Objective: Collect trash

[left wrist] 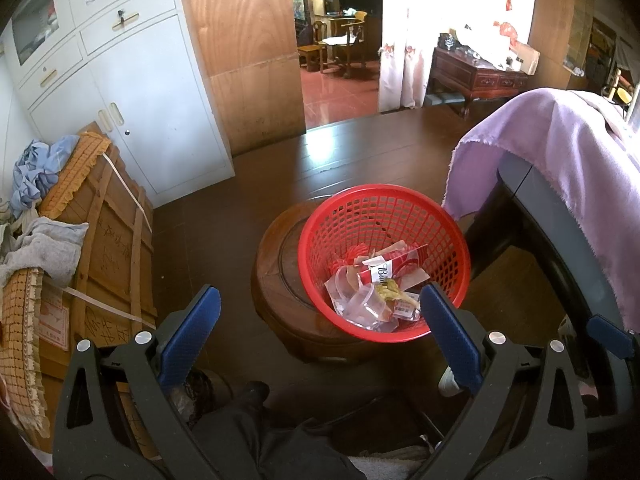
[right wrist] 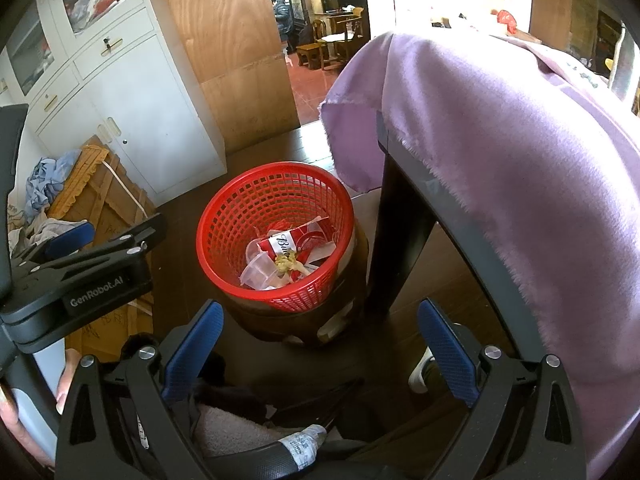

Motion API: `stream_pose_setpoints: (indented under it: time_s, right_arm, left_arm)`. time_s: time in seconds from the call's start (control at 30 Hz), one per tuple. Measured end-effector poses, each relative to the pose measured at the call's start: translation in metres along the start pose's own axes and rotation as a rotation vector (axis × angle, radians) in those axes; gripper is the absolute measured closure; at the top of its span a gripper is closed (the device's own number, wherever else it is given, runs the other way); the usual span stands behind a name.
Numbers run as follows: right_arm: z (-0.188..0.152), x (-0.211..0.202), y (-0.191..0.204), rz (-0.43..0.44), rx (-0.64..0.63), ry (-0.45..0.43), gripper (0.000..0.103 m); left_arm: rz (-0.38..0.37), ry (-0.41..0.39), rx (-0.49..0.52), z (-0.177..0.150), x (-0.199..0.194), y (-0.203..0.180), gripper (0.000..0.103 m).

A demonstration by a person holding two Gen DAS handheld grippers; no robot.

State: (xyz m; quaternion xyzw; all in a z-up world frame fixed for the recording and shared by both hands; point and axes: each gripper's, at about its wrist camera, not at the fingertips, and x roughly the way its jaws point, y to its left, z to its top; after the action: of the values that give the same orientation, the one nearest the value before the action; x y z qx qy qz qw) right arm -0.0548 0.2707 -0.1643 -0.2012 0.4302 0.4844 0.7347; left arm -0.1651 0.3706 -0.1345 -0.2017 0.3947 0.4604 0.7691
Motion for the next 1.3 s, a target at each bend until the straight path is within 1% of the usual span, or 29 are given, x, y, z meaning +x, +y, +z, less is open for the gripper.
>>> stream_pose_setpoints:
  time_s: [1.13, 1.3]
  right_arm:
    - [0.0001, -0.0022, -0.0025, 0.008, -0.008, -0.003, 0.007]
    - [0.0002, -0.0021, -0.0025, 0.008, -0.008, -0.003, 0.007]
  left_arm:
    - [-0.003, 0.004, 0.005, -0.001, -0.0002, -0.0013, 0.007]
    - [0.014, 0.005, 0.002, -0.0039, 0.0, 0.0007, 0.007]
